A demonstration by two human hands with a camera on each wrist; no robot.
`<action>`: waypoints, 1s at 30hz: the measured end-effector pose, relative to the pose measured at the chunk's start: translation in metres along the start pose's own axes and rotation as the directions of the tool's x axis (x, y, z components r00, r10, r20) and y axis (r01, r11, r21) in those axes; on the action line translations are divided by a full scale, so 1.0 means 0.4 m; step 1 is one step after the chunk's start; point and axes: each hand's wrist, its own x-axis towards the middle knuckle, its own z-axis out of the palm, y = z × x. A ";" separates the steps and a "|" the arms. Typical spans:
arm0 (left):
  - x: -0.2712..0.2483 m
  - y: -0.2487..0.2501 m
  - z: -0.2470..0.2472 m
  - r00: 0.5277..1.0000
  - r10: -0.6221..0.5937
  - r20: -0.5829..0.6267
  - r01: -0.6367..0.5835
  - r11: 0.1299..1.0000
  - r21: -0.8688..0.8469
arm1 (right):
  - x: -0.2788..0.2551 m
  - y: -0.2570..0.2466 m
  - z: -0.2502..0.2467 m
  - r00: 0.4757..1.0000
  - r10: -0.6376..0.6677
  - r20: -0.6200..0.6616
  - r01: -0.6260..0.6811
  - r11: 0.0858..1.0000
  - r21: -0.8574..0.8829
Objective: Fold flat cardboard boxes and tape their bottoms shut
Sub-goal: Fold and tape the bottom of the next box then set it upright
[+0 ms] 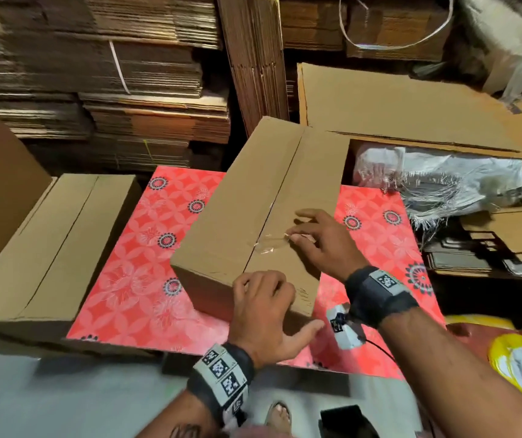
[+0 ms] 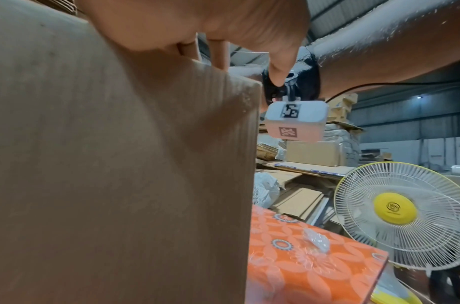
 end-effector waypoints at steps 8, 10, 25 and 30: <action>0.039 0.056 0.012 0.960 -0.244 0.136 0.201 0.941 0.271 | 0.058 -0.002 -0.005 0.999 -0.033 0.042 0.032 0.999 0.023; 0.028 0.020 -0.018 0.963 -0.197 0.186 0.143 0.952 0.270 | 0.060 -0.005 0.009 1.000 -0.008 -0.009 0.008 0.999 0.046; 0.012 -0.261 -0.265 0.797 -0.576 0.182 0.488 0.792 0.367 | 0.130 -0.086 0.076 0.996 0.089 -0.014 -0.087 0.991 0.098; 0.072 -0.230 -0.161 0.691 -0.711 0.133 0.618 0.676 0.401 | 0.173 -0.145 0.105 0.990 0.140 -0.008 -0.140 0.985 -0.103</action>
